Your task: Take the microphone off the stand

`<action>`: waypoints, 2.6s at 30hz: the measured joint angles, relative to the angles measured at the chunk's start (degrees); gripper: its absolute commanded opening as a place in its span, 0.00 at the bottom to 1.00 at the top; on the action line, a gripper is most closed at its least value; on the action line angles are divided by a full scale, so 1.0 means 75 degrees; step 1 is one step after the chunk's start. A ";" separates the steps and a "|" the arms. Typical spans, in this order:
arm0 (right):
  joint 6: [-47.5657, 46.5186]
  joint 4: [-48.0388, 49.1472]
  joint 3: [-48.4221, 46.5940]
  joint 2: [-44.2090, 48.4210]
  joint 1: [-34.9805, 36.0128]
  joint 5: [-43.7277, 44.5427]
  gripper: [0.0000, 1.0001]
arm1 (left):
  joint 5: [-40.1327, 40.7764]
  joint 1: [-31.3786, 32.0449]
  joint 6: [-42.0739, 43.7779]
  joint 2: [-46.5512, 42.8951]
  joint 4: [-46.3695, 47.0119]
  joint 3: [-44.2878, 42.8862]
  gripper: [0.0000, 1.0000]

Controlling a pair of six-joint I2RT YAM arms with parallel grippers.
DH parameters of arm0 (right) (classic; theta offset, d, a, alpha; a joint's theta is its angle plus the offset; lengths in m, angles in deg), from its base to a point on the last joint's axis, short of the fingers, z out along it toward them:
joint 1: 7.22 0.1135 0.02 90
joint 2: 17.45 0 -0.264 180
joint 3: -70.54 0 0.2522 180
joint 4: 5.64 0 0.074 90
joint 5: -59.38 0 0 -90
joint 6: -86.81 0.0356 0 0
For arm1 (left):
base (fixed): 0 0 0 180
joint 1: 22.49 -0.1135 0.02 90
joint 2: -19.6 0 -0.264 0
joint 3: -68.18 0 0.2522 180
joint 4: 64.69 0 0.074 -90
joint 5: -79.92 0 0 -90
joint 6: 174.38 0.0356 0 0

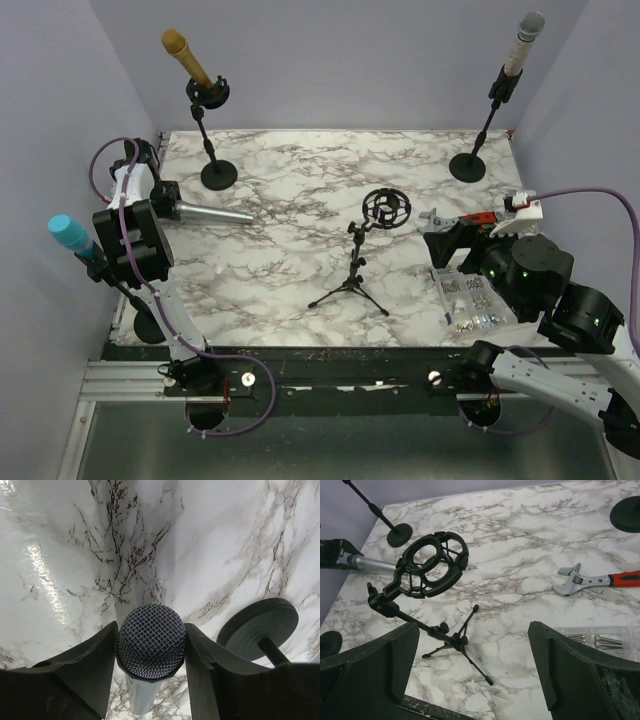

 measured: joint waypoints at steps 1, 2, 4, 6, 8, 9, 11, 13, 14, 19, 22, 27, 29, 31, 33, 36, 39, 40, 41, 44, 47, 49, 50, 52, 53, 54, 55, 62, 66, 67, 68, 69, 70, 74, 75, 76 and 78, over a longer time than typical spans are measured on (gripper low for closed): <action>-0.0003 0.0000 0.0000 0.0000 0.0000 0.0000 1.00 | 0.0000 0.0000 0.0000 0.0000 0.0000 0.0000 0.50; 0.0000 0.0000 0.0000 0.0000 0.0000 0.0000 1.00 | 0.0000 0.0000 0.0000 0.0000 0.0000 0.0000 0.54; 0.0000 0.0003 0.0000 0.0000 0.0000 0.0000 1.00 | 0.0000 0.0000 0.0000 0.0000 -0.0006 -0.0006 0.60; 0.0000 0.0003 0.0000 0.0003 0.0000 -0.0003 1.00 | 0.0000 0.0000 0.0009 0.0000 -0.0009 -0.0015 0.65; 0.0000 0.0003 0.0000 0.0003 0.0000 -0.0003 1.00 | -0.0006 0.0000 -0.0006 0.0000 -0.0009 -0.0038 0.70; 0.0000 0.0003 0.0000 0.0015 0.0000 -0.0003 1.00 | -0.0006 0.0000 -0.0017 0.0000 -0.0006 -0.0044 0.74; 0.0000 0.0003 0.0000 0.0044 0.0000 0.0000 1.00 | -0.0006 0.0003 -0.0020 0.0000 -0.0003 -0.0050 0.79; 0.0000 0.0003 0.0000 0.0090 0.0000 0.0000 0.99 | -0.0006 0.0003 -0.0020 0.0000 -0.0006 -0.0050 0.81; 0.0000 0.0003 0.0000 0.0111 0.0000 0.0003 1.00 | -0.0006 0.0003 -0.0020 0.0000 -0.0003 -0.0050 0.82; 0.0003 0.0003 0.0000 0.0157 0.0000 0.0003 1.00 | -0.0006 0.0003 -0.0012 0.0003 -0.0029 -0.0085 0.88; 0.0015 0.0003 0.0000 0.0160 0.0000 0.0003 1.00 | -0.0006 0.0003 0.0076 0.0026 -0.0087 -0.0256 0.90; 0.0041 0.0003 0.0006 0.0146 0.0000 0.0003 0.99 | -0.0006 0.0061 0.0347 0.0044 -0.0117 -0.0781 0.92; 0.0050 0.0003 0.0015 0.0105 0.0000 0.0003 1.00 | -0.0017 0.0114 0.0472 0.0044 -0.0111 -0.1099 0.92; 0.0050 0.0006 0.0017 0.0029 0.0000 0.0000 1.00 | -0.0067 0.0181 0.0527 0.0035 -0.0134 -0.1405 0.92; 0.0050 0.0020 0.0023 -0.0052 0.0000 0.0000 1.00 | -0.0213 0.0283 0.0551 -0.0020 -0.0122 -0.1725 0.92; 0.0050 0.0055 0.0050 -0.0146 0.0000 -0.0003 0.99 | -0.0458 0.0466 0.0554 -0.0268 -0.0102 -0.1912 0.92; 0.0050 0.0079 0.0085 -0.0163 0.0000 -0.0006 0.99 | -0.0930 0.0746 0.0542 -0.0758 0.0058 -0.1894 0.92; 0.0050 0.0096 0.0096 -0.0163 0.0000 -0.0006 0.99 | -0.1189 0.0909 0.0522 -0.1055 0.0265 -0.1760 0.92; 0.0050 0.0114 0.0111 -0.0163 0.0000 -0.0009 1.00 | -0.1329 0.1037 0.0513 -0.1291 0.0385 -0.1644 0.92; 0.0047 0.0146 0.0128 -0.0187 0.0000 -0.0017 0.99 | -0.1667 0.1515 0.0498 -0.2090 0.0889 -0.1067 0.92; 0.0044 0.0213 0.0128 -0.0242 0.0000 -0.0020 1.00 | -0.1897 0.2235 0.0507 -0.3174 0.1361 -0.0230 0.92; 0.0035 0.0239 0.0128 -0.0277 0.0000 -0.0020 1.00 | -0.2072 0.2716 0.0490 -0.4001 0.1874 0.0600 0.92; 0.0026 0.0262 0.0134 -0.0286 0.0000 -0.0020 0.99 | -0.2110 0.2844 0.0481 -0.4284 0.1990 0.0898 0.91; 0.0003 0.0344 0.0172 -0.0283 0.0000 -0.0020 1.00 | -0.2291 0.3144 0.0460 -0.5147 0.2439 0.1848 0.91; -0.0012 0.0391 0.0189 -0.0283 0.0000 -0.0020 1.00 | -0.2378 0.3232 0.0466 -0.5464 0.2661 0.2247 0.91; -0.0020 0.0425 0.0207 -0.0286 0.0000 -0.0023 1.00 | -0.2480 0.3299 0.0472 -0.5767 0.2891 0.2652 0.91; -0.0026 0.0452 0.0224 -0.0286 0.0000 -0.0026 1.00 | -0.2591 0.3346 0.0504 -0.5989 0.3098 0.2949 0.91; -0.0035 0.0522 0.0248 -0.0303 0.0000 -0.0070 0.99 | -0.4115 0.4092 0.2757 -0.6735 0.4672 0.3538 0.91; -0.0038 0.0580 0.0230 -0.0321 0.0000 -0.0096 1.00 | -0.4759 0.4683 0.4398 -0.7446 0.5380 0.3783 0.93; -0.0038 0.0580 0.0213 -0.0329 0.0000 -0.0117 1.00 | -0.4948 0.4873 0.4803 -0.7717 0.5531 0.3926 0.93; -0.0041 0.0583 0.0175 -0.0338 0.0000 -0.0146 0.99 | -0.5085 0.5071 0.5202 -0.7924 0.5636 0.4025 0.93; -0.0044 0.0595 0.0140 -0.0356 0.0000 -0.0157 1.00 | -0.5240 0.5292 0.5619 -0.8075 0.5668 0.4060 0.92; -0.0055 0.0627 0.0087 -0.0376 0.0000 -0.0189 1.00 | -0.5324 0.5470 0.5968 -0.8125 0.5689 0.4057 0.89; -0.0032 0.0734 -0.0067 -0.0510 0.0000 -0.0370 0.99 | -0.5453 0.6586 0.7391 -0.7851 0.5199 0.3783 0.84; 0.0000 0.0793 -0.0076 -0.0525 0.0000 -0.0434 1.00 | -0.5444 0.6787 0.7603 -0.7775 0.5088 0.3783 0.84; 0.0058 0.0863 -0.0076 -0.0580 0.0000 -0.0554 0.99 | -0.5423 0.6948 0.7755 -0.7697 0.4940 0.3783 0.84; 0.0254 0.1084 -0.0015 -0.0621 0.0000 -0.0836 0.99 | -0.5400 0.7207 0.7988 -0.7530 0.4718 0.3786 0.85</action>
